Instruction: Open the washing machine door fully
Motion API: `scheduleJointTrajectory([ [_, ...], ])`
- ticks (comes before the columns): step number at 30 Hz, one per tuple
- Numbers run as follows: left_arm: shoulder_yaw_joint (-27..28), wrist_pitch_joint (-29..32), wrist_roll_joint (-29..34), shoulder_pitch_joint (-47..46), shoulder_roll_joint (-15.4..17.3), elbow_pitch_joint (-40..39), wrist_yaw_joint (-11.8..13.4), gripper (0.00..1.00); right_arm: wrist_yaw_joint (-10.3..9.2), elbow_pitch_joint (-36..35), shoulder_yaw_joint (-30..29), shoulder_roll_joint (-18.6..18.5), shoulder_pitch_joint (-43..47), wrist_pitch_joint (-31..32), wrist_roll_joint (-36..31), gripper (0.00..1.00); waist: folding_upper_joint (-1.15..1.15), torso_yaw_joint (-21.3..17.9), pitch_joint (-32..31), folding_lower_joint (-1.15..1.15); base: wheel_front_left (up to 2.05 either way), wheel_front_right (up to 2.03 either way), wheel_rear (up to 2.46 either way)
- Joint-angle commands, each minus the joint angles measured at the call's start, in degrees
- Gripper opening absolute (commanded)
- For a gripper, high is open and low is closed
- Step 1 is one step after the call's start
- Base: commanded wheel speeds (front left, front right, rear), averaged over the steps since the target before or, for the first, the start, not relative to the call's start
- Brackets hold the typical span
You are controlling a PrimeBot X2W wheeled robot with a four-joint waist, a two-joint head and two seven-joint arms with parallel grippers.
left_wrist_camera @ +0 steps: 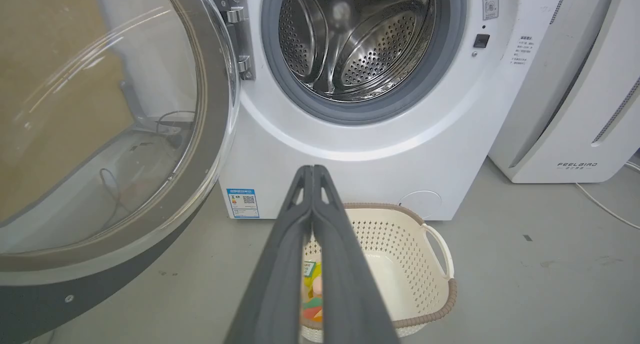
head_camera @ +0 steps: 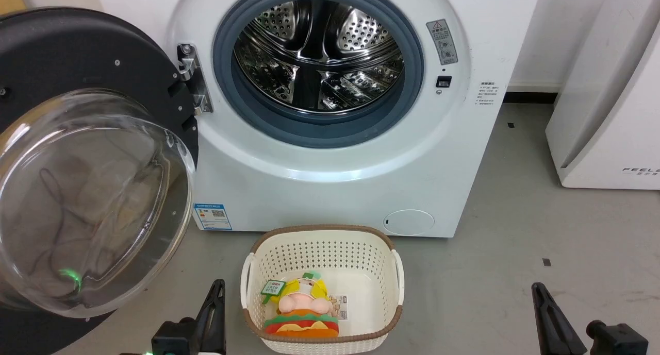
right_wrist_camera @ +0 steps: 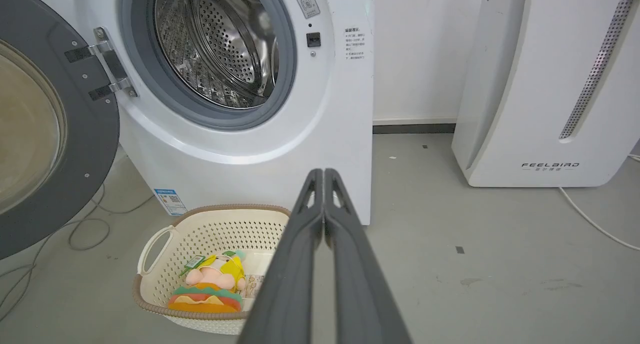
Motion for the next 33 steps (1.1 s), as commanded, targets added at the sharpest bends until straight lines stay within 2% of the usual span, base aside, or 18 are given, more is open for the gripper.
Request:
scheduleJointTrajectory([
  [1, 0.3, 0.2, 0.5, -0.4, -0.1, -0.4, -0.3, 0.00, 0.00, -0.4, 0.2, 0.0, -0.6, 0.2, -0.6, 0.00, 0.00, 0.0, 0.0, 0.00, 0.00, 0.00, 0.00],
  [33, 1.9, 4.0, 2.1, -1.6, -0.3, -3.0, -1.0, 0.00, 0.01, -2.8, 1.0, 0.1, -2.2, 3.9, -2.6, 0.00, 0.00, -0.5, 0.3, 0.00, 0.00, 0.00, 0.00],
])
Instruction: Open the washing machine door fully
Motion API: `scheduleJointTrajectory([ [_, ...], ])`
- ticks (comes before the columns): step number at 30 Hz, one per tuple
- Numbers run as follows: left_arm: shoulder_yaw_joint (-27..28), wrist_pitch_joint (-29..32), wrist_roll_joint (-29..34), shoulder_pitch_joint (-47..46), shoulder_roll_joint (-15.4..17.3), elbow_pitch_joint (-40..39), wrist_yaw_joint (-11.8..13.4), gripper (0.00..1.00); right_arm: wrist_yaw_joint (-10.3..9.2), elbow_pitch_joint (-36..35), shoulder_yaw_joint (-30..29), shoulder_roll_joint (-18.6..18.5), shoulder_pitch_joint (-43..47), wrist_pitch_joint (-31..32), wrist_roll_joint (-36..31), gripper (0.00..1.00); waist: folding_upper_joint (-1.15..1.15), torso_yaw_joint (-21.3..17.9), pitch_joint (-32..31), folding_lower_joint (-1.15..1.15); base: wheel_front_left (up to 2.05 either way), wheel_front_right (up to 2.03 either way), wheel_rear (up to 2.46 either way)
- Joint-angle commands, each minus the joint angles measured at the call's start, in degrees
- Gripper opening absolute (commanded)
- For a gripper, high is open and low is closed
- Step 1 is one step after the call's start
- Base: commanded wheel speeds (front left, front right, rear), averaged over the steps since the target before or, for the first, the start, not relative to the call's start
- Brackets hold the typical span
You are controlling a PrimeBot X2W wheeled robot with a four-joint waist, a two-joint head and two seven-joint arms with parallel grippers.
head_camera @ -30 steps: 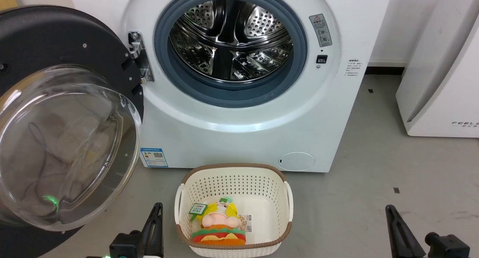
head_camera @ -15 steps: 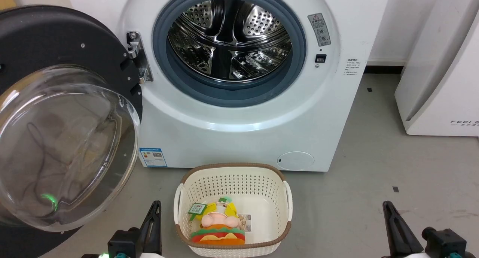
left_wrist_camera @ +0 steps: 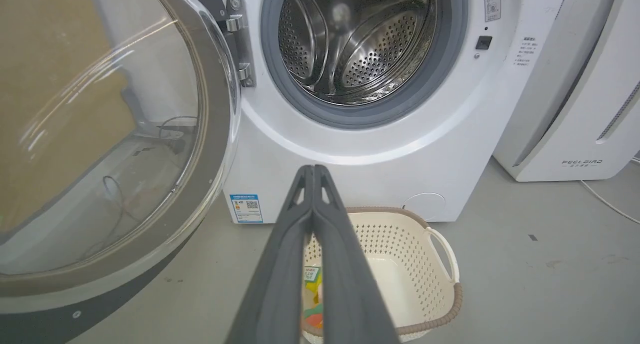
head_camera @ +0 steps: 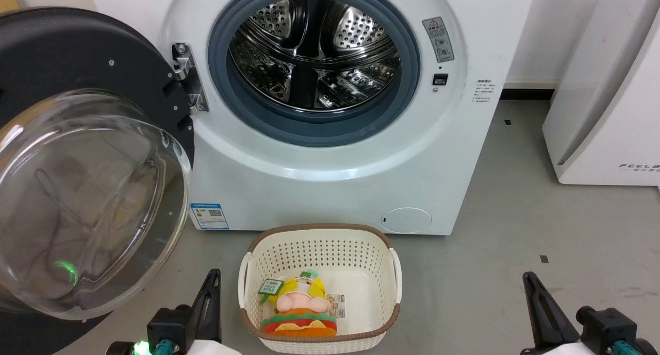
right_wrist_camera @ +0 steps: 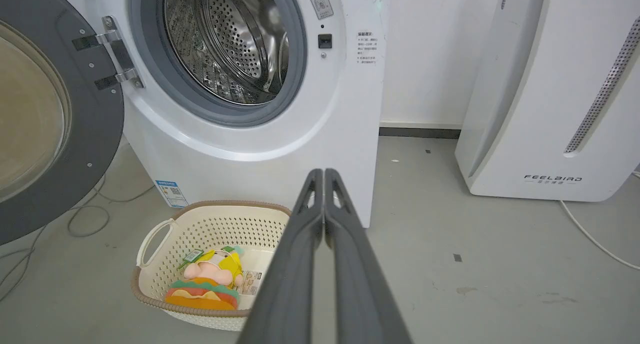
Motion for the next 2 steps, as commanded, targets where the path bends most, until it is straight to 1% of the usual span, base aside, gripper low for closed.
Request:
scheduleJointTrajectory([
  [1, 0.4, 0.3, 0.6, -0.9, -0.1, -0.5, -0.3, 0.00, 0.01, -0.6, 0.1, 0.1, -1.0, 0.3, -0.3, 0.00, 0.00, 0.0, 0.0, 0.00, 0.00, 0.00, 0.00],
  [2, 0.4, 0.4, 0.7, -0.9, -0.1, -0.6, -0.3, 0.00, 0.01, -0.7, 0.2, 0.1, -1.0, 0.4, -0.3, 0.00, 0.00, 0.0, 0.0, 0.00, 0.00, 0.00, 0.00],
])
